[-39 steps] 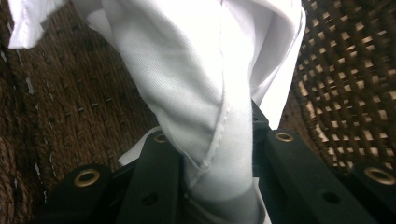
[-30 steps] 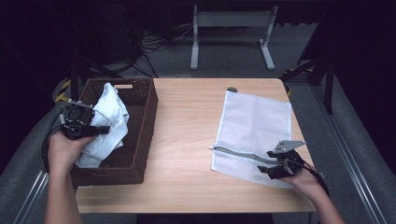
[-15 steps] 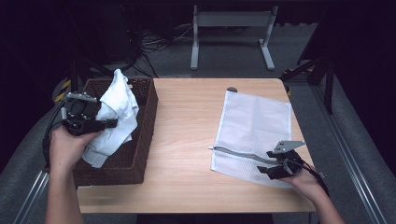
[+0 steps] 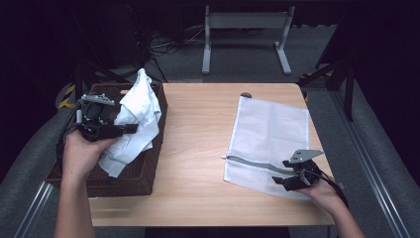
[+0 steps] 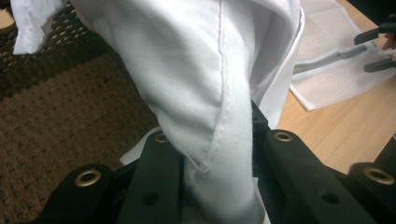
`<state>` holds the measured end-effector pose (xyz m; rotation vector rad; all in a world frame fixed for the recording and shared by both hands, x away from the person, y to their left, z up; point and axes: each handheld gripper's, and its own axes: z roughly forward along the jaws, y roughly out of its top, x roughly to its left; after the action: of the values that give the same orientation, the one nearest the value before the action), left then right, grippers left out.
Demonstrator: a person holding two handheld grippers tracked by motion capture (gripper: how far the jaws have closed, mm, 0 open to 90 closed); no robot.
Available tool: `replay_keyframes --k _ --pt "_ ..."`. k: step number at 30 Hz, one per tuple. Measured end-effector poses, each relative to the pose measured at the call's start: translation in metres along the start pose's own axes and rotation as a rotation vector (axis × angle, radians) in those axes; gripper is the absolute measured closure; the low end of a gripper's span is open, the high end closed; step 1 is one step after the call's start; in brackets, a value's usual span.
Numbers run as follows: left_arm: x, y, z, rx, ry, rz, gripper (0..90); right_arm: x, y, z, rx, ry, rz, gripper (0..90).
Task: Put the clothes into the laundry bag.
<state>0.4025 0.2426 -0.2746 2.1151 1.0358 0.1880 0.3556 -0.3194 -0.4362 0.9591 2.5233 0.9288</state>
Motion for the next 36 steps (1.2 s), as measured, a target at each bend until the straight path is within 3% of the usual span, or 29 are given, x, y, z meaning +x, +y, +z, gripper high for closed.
replay_keyframes --k 6,17,27,36 --pt "-0.013 0.01 0.009 -0.011 -0.027 0.015 75.8 0.0 0.0 0.0 -0.006 0.001 0.0 25.3" --pt "-0.038 0.026 0.035 0.025 -0.072 0.073 75.8 0.0 -0.001 0.0 -0.006 0.001 -0.004 25.4" --pt "-0.054 0.031 0.072 0.071 -0.07 0.082 75.7 -0.001 -0.001 0.0 -0.006 0.001 -0.006 25.3" --pt "-0.059 0.028 0.098 0.106 -0.056 0.074 75.6 -0.001 -0.002 -0.001 -0.007 0.001 -0.005 25.3"
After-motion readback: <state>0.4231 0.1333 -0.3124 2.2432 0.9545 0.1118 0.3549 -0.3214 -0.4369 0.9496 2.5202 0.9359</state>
